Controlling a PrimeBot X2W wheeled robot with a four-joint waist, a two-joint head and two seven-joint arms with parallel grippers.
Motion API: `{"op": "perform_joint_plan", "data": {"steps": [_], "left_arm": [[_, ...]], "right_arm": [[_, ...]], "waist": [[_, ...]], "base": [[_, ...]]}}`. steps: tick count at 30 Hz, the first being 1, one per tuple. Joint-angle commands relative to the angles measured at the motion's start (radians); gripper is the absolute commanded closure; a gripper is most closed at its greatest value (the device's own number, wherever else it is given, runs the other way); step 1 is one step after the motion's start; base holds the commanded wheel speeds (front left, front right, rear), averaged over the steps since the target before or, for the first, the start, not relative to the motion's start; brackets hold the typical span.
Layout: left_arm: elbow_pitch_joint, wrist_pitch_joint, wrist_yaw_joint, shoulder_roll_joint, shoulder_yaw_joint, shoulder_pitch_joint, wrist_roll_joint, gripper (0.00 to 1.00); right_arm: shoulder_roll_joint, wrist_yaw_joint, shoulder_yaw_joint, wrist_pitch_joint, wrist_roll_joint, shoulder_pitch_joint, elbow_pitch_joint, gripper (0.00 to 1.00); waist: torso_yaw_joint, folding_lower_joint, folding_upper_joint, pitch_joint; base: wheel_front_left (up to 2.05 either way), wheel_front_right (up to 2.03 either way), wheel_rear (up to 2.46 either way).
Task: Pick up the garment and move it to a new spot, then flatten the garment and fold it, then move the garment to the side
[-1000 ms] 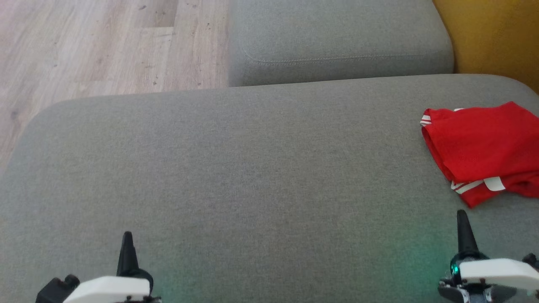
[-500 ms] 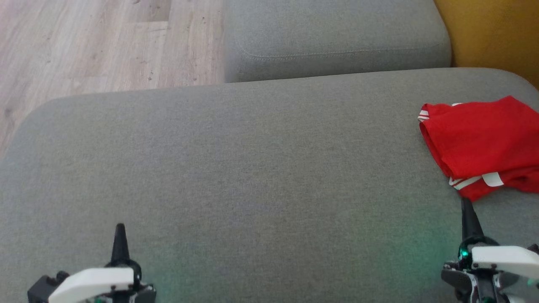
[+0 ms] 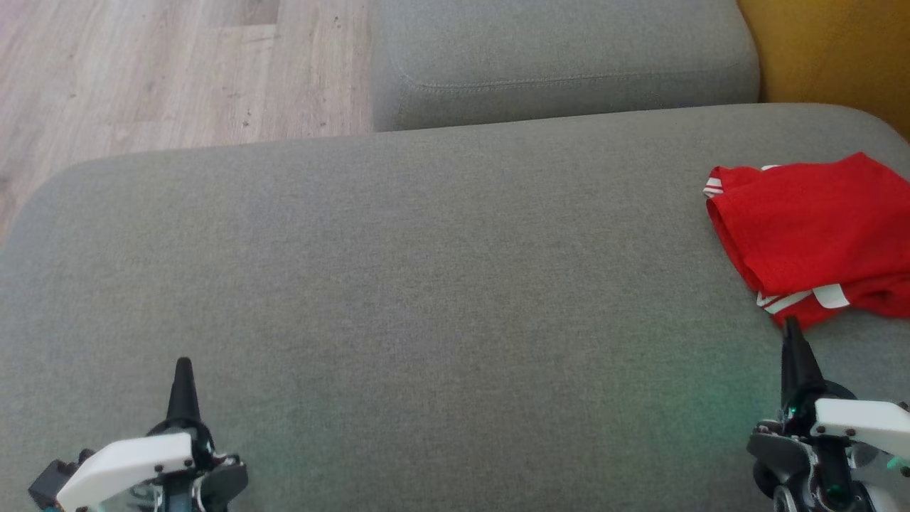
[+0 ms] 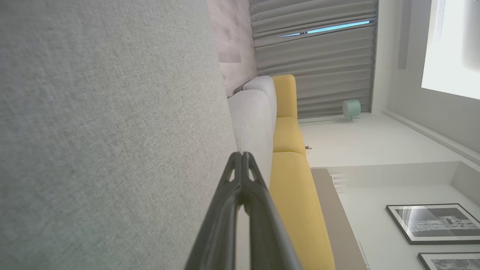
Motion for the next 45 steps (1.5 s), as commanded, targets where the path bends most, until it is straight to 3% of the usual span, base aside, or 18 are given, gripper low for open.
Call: {"op": "perform_joint_plan", "data": {"steps": [1, 9, 45], "left_arm": [[-0.023, 0.012, -0.012, 0.009, 0.042, -0.061, -0.034, 1.0], [-0.015, 0.035, -0.029, 0.007, 0.07, -0.083, -0.123, 1.0], [-0.014, 0.047, -0.029, -0.003, 0.085, -0.085, -0.11, 1.0]], "right_arm": [[-0.023, -0.001, 0.012, 0.012, 0.037, -0.062, -0.03, 1.0], [-0.023, -0.001, 0.002, 0.035, 0.123, -0.089, -0.026, 1.0], [-0.015, -0.001, -0.01, 0.044, 0.114, -0.09, -0.025, 1.0]], "waist": [[-0.002, 0.0, 0.0, 0.002], [-0.008, 0.0, 0.0, 0.01], [-0.008, 0.0, 0.0, 0.01]], "base": [[0.0, 0.0, 0.0], [0.0, 0.0, 0.0], [0.0, 0.0, 0.0]]}}
